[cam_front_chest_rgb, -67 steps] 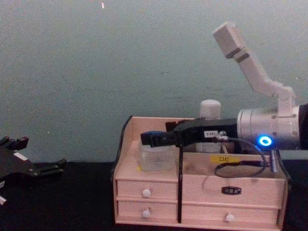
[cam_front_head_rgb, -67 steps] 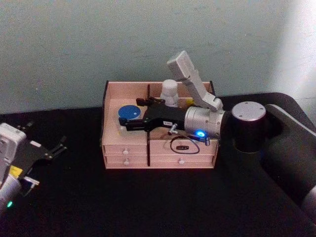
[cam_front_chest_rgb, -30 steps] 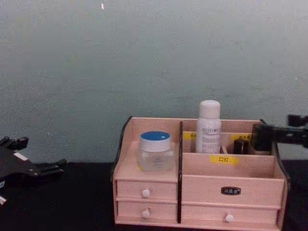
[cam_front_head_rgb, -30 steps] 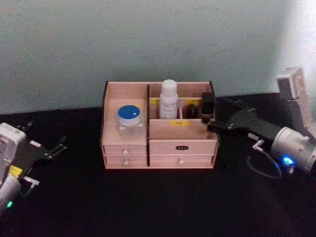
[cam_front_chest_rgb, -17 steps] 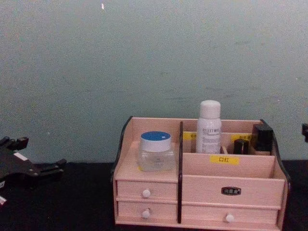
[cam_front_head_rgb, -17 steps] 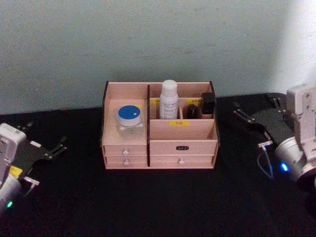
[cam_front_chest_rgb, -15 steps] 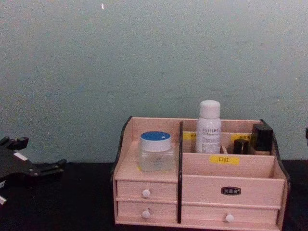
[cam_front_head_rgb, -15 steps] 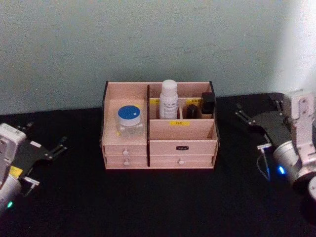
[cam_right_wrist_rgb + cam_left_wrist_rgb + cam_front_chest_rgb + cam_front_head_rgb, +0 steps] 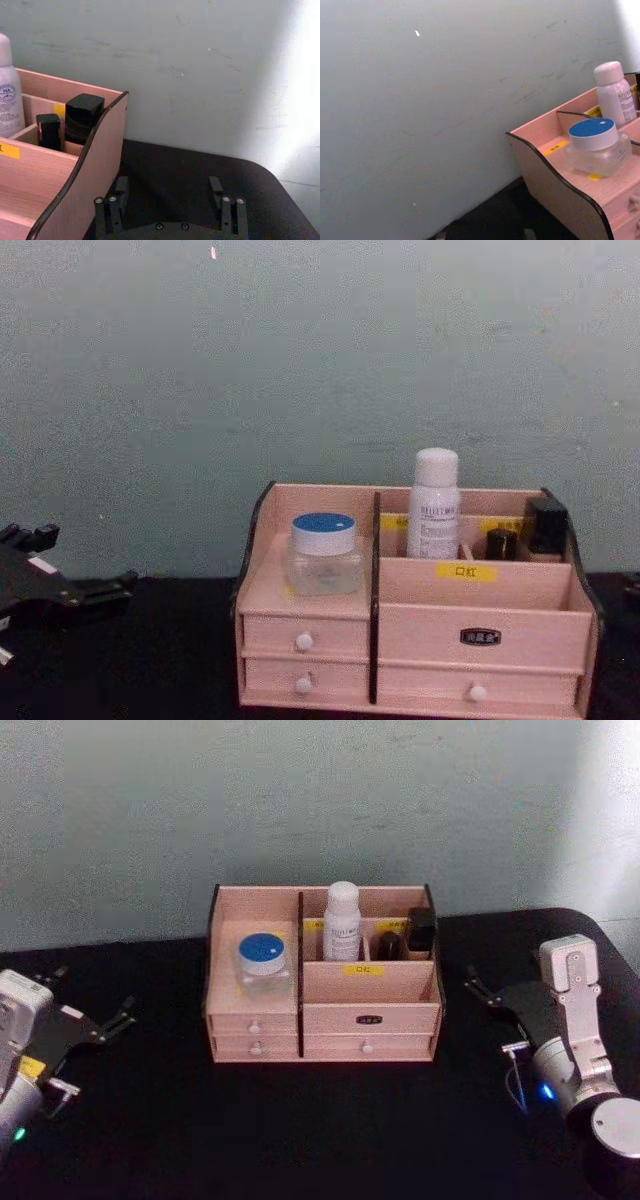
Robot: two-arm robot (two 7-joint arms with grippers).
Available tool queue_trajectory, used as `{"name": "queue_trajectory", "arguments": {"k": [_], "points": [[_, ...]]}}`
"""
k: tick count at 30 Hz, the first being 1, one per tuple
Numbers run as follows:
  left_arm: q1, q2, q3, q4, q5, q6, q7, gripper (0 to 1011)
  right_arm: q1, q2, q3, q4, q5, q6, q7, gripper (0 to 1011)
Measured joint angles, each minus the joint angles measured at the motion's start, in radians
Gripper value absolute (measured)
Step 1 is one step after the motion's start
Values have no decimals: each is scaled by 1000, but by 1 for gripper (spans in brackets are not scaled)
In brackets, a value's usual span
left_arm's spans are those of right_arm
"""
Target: Pick up the facial cleanser and watermelon frost from the table and place them into the tiered storage box.
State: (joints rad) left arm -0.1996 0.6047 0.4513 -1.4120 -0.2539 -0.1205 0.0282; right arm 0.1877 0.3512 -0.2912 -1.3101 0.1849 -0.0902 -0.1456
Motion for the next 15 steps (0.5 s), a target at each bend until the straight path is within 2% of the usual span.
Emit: {"name": "queue_trajectory", "arguments": {"k": [15], "points": [[0, 0, 0, 0, 0, 0, 0, 1001, 0, 5, -1, -6, 2, -1, 3, 1002]]}}
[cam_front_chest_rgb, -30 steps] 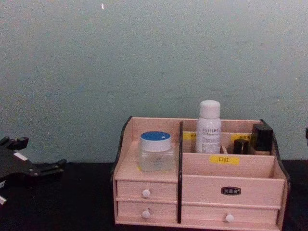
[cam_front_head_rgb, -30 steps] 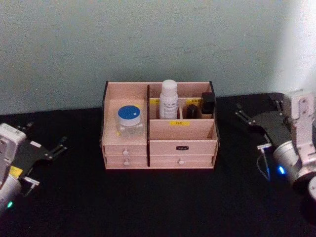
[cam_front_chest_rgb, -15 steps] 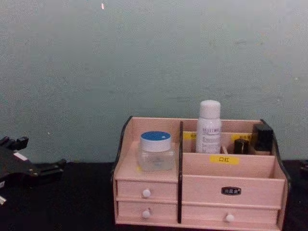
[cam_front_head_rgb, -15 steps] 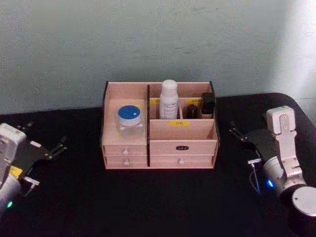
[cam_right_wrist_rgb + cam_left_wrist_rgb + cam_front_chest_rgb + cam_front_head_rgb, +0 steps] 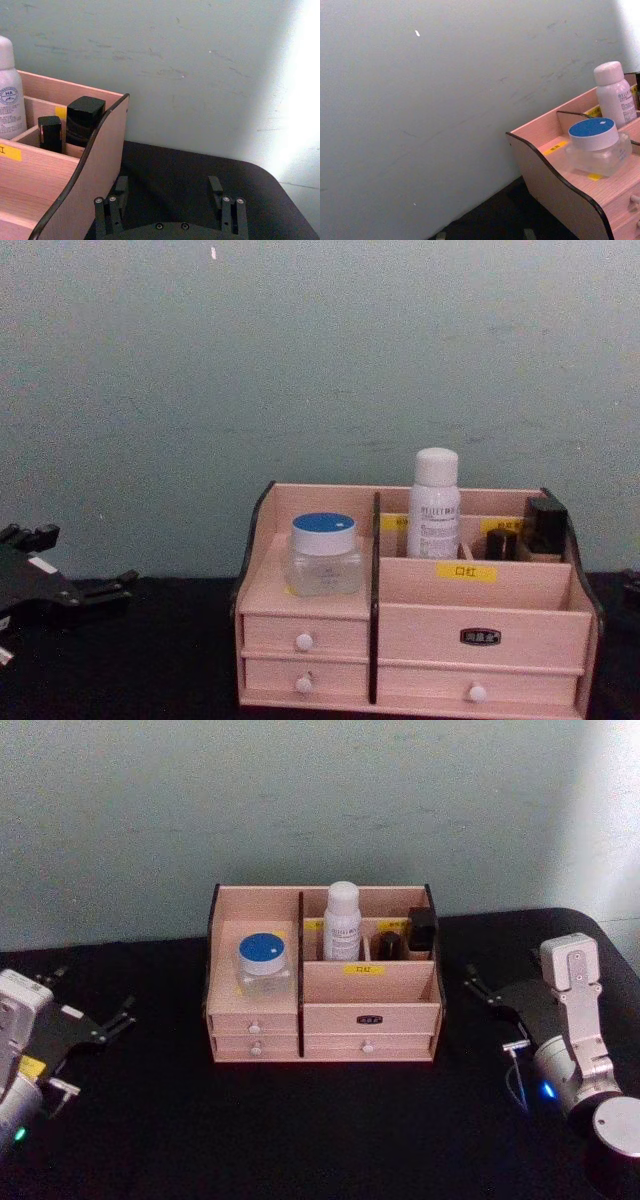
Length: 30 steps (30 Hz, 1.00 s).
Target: Pick up the facial cleanser and watermelon frost from the table and place them into the tiered storage box.
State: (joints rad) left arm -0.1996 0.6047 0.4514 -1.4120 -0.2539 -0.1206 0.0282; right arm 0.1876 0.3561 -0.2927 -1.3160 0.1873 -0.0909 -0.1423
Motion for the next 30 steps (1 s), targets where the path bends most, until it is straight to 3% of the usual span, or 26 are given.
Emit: {"name": "queue_trajectory", "arguments": {"k": [30], "points": [[0, 0, 0, 0, 0, 0, 0, 1001, 0, 2, -1, -3, 3, -1, 1, 1002]]}}
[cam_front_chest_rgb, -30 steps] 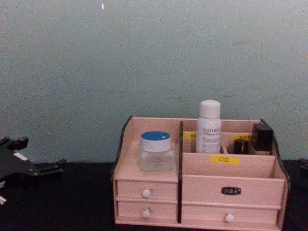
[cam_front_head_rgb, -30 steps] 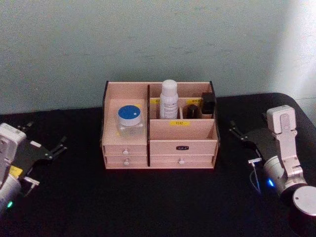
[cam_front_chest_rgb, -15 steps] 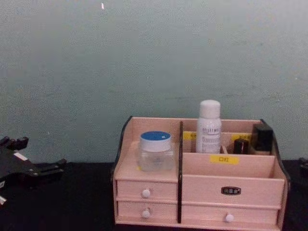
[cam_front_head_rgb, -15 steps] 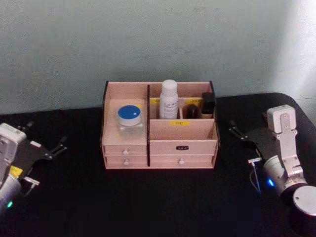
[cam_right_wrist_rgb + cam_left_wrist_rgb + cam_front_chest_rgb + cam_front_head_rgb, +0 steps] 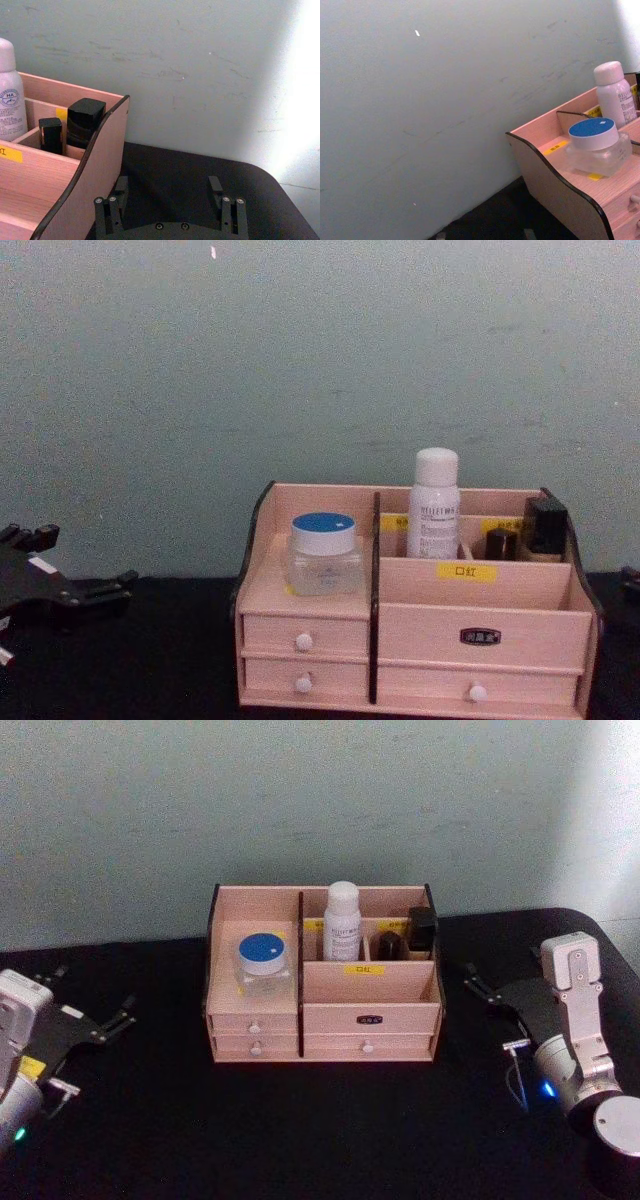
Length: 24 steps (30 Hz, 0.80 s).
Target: Pick up the facial cleanser and watermelon frost from the table and place them into the tiered storage box.
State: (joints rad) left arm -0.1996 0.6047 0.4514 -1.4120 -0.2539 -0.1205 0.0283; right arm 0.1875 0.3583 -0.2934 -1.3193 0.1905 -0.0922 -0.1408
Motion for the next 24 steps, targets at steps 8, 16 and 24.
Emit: {"name": "queue_trajectory", "arguments": {"k": [8, 16, 24], "points": [[0, 0, 0, 0, 0, 0, 0, 1001, 0, 0, 0, 0, 0, 0, 0, 1002], [0, 0, 0, 0, 0, 0, 0, 1001, 0, 0, 0, 0, 0, 0, 0, 1002], [0, 0, 0, 0, 0, 0, 0, 1001, 0, 0, 0, 0, 0, 0, 0, 1002]]}}
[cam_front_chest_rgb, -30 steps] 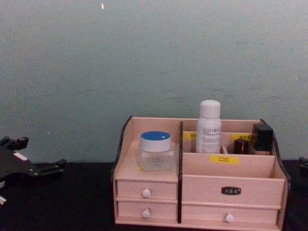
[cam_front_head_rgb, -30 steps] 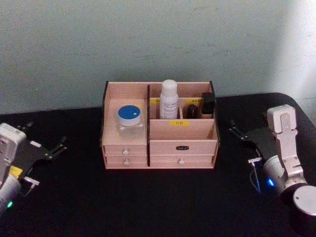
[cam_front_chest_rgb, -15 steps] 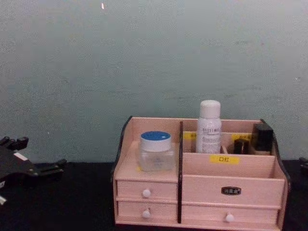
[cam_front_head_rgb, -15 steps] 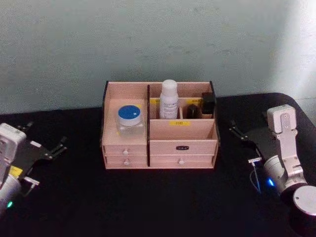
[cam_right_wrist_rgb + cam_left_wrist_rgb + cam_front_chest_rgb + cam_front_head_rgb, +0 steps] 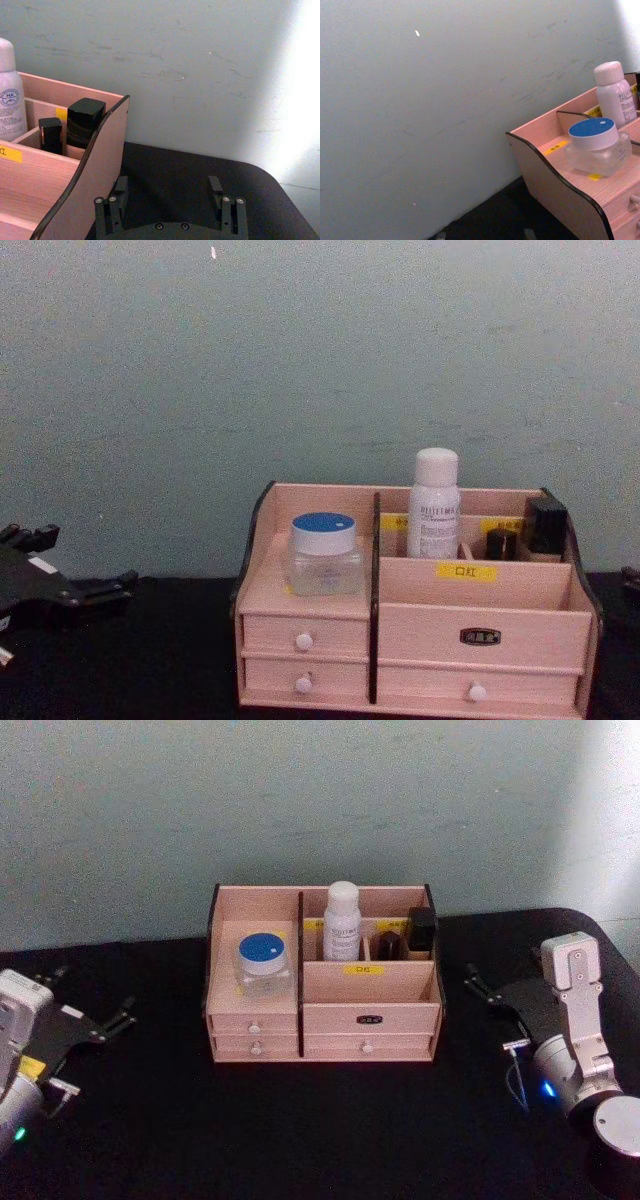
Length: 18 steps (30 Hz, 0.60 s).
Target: Pick up the facial cleanser and watermelon frost from the table and place them into the tiered storage box.
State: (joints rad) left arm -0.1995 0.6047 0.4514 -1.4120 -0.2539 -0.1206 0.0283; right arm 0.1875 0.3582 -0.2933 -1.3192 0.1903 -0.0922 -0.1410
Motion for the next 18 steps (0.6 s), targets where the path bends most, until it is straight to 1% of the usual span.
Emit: {"name": "queue_trajectory", "arguments": {"k": [18], "points": [[0, 0, 0, 0, 0, 0, 0, 1001, 0, 0, 0, 0, 0, 0, 0, 1002]]}}
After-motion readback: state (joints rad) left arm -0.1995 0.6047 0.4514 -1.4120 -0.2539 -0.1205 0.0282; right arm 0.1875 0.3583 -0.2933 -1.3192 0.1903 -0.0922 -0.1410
